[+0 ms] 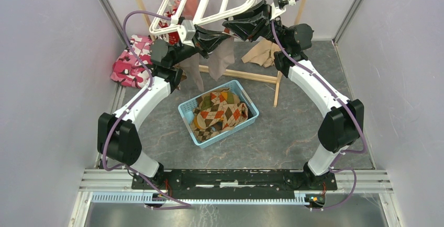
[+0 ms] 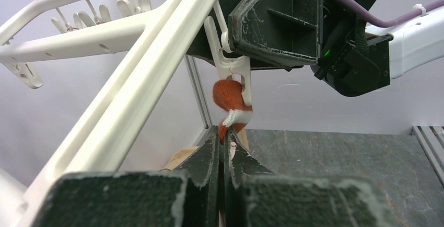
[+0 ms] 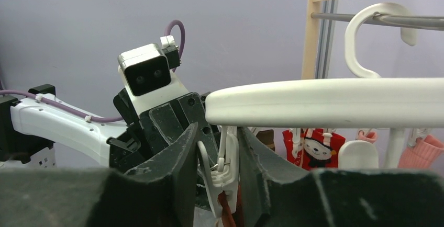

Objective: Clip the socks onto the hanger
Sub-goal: Clamp the sock onto the hanger.

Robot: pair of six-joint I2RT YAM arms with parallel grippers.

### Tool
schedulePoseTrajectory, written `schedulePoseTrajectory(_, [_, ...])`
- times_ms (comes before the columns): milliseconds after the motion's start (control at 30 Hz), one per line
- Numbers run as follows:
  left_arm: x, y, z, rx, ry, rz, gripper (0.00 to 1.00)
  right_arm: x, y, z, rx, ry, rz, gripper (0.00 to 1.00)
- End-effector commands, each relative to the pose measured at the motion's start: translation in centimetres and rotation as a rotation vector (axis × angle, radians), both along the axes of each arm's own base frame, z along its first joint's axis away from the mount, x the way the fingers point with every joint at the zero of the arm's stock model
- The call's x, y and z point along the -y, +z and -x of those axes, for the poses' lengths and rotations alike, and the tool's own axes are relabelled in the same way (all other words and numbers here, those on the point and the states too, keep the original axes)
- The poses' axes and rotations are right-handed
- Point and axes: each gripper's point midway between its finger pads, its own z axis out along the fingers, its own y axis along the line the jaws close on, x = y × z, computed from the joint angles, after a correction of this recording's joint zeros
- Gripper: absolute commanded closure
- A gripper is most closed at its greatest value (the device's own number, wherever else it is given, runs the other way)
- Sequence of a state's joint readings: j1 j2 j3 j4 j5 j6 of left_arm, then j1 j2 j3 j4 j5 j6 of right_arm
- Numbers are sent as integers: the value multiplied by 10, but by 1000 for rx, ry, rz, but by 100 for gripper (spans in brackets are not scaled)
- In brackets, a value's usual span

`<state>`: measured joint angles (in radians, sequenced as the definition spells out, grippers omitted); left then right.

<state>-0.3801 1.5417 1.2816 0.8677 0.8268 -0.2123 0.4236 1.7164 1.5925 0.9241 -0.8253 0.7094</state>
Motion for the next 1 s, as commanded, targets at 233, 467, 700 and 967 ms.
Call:
schedulePoseTrajectory(233, [-4, 22, 16, 25, -17, 52, 98, 6, 11, 0, 12, -26, -34, 47])
schedulePoseTrajectory(467, [-9, 25, 16, 1, 6, 81, 70, 16, 7, 0, 17, -66, -14, 28])
schedulePoseTrajectory(700, [-18, 24, 23, -6, 54, 68, 32, 32, -17, 1, -6, -149, 54, 18])
schedulePoseTrajectory(967, [-27, 29, 36, -83, 74, 35, 10, 52, -32, 0, -3, -270, 144, 9])
